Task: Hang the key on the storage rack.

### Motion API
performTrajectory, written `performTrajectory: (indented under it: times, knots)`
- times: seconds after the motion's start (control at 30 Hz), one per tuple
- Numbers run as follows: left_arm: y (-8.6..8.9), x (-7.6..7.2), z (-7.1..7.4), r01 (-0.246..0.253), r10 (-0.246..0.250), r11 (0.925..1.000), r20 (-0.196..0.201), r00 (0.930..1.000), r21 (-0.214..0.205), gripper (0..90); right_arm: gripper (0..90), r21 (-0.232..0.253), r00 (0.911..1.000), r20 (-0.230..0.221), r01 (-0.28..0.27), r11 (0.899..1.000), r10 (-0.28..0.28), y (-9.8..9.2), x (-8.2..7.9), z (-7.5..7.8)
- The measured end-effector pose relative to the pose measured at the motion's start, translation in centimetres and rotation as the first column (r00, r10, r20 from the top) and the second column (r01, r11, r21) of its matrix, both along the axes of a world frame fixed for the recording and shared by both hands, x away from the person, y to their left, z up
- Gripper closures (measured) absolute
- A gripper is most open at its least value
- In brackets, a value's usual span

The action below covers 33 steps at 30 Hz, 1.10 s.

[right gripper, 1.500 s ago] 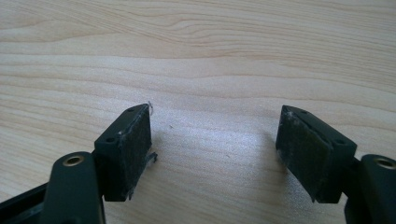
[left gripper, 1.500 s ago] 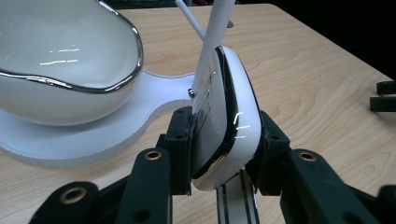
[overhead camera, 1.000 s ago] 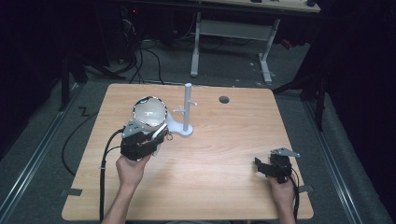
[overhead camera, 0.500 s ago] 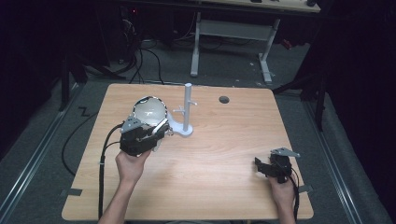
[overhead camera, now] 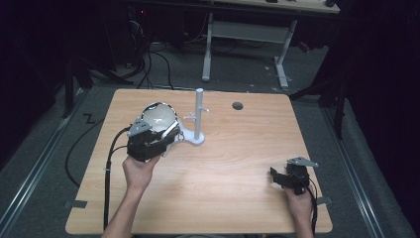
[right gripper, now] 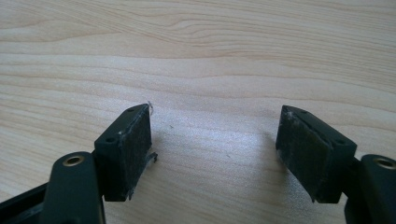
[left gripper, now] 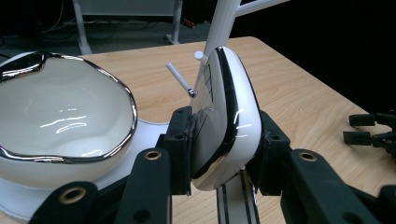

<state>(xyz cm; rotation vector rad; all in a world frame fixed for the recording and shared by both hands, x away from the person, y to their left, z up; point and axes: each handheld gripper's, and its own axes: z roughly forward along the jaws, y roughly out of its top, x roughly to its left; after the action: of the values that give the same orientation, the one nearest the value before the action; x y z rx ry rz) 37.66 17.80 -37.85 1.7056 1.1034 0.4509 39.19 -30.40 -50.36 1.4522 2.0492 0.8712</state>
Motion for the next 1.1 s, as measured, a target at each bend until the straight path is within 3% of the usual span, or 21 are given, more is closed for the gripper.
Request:
performTrajectory:
  times: [0.33, 0.7, 0.93, 1.1]
  knots:
    - [0.2, 0.7, 0.9, 0.005, -0.004, 0.9992, 0.011, 0.9999, -0.039, 64.7, 26.9, 0.0, 1.0, -0.001, 0.0, 1.0, 0.0, 0.0, 0.0, 0.0]
    - [0.0, 1.6, 1.6, 0.011, -0.011, 0.999, 0.014, 0.9998, -0.042, 64.7, 26.9, 0.0, 1.0, -0.001, -0.001, 1.0, 0.001, 0.0, 0.0, 0.0]
    - [-0.4, 2.1, 2.3, 0.002, -0.002, 1.0, 0.035, 0.9994, 0.0, 64.6, 26.9, 0.0, 1.0, 0.0, -0.001, 1.0, 0.001, 0.0, 0.0, 0.0]
    - [-0.8, 2.6, 2.5, 0.004, -0.005, 1.0, 0.036, 0.9994, 0.008, 64.6, 26.9, 0.0, 1.0, 0.0, -0.001, 1.0, 0.001, 0.0, 0.0, 0.0]
